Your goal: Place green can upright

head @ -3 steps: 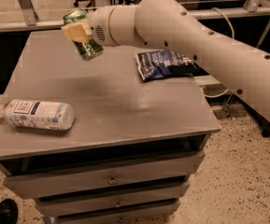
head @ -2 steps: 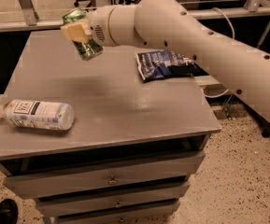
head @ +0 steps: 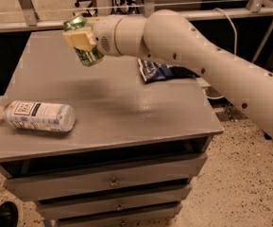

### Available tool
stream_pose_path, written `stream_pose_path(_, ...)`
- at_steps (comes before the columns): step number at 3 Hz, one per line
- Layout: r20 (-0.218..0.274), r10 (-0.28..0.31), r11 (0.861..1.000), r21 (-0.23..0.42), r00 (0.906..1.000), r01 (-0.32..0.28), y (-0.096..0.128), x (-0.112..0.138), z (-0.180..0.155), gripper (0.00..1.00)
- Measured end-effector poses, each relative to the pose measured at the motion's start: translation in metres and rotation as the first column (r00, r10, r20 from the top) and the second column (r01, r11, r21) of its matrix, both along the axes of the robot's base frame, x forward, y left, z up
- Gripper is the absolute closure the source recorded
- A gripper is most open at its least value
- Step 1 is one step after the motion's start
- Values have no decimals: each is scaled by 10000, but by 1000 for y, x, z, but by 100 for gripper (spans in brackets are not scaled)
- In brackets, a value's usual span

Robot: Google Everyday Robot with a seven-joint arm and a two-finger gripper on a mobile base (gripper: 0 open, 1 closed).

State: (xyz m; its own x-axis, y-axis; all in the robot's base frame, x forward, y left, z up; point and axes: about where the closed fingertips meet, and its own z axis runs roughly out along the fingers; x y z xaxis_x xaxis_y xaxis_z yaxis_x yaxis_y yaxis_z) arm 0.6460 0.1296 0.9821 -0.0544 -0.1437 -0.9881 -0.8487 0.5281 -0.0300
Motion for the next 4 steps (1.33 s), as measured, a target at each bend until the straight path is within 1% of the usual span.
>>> stream_pose_path(1,681,651,9978,103,9956,-660,-7,-23,-23,100)
stream_pose_path(2,1169,1065,9938,197,9874,-1095,-14,-37,-35,100)
stream_pose_path(3,1325,1245,9888,654,9833,-1340,-24,-51,-43,100)
stream_pose_path(4,1263,1471,9822,988,9810,-1600,-31,-63,-49,100)
